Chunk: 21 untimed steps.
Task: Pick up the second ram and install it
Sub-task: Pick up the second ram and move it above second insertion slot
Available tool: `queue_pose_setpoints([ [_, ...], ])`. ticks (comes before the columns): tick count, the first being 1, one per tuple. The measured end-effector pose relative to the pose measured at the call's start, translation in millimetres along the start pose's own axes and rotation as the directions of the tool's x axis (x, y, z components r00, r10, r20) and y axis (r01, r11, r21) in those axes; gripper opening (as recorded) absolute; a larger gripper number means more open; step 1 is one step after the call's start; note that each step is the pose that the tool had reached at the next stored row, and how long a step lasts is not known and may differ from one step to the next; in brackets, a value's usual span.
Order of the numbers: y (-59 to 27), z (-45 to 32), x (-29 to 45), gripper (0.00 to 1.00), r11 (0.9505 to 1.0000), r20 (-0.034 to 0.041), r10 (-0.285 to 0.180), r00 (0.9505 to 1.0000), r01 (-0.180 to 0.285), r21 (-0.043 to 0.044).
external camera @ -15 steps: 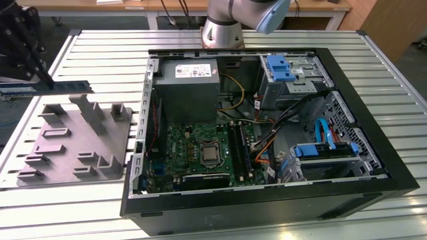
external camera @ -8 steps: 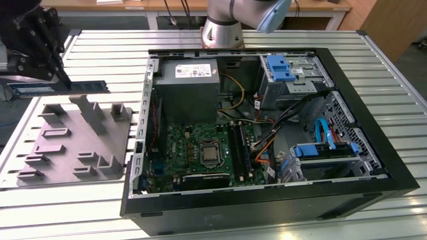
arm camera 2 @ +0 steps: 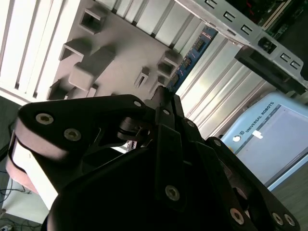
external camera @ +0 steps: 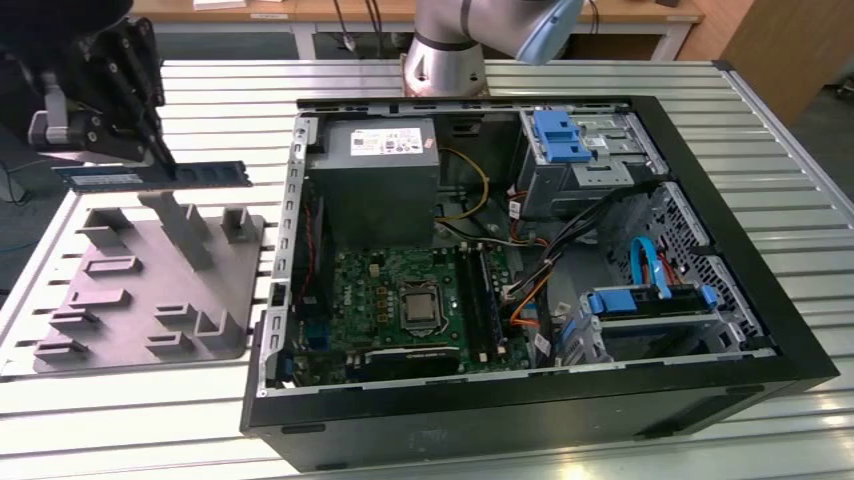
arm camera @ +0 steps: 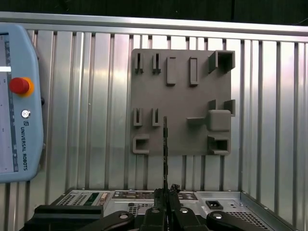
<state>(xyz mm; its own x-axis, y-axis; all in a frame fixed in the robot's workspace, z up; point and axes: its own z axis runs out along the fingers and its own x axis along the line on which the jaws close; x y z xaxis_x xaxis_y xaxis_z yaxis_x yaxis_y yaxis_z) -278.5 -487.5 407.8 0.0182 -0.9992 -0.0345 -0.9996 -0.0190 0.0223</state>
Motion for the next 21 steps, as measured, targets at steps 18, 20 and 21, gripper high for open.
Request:
queue_pose_setpoints([
  [18,-51.1,0.8,1.0,0.14,1.0,0.0001,0.0,1.0,0.0,-0.0036],
  [20,-56.1,0.9,1.1,0.14,1.0,0.0001,0.0,1.0,0.0,-0.0039],
  [21,-58.5,0.9,1.1,0.14,1.0,0.0001,0.0,1.0,0.0,-0.0041],
])
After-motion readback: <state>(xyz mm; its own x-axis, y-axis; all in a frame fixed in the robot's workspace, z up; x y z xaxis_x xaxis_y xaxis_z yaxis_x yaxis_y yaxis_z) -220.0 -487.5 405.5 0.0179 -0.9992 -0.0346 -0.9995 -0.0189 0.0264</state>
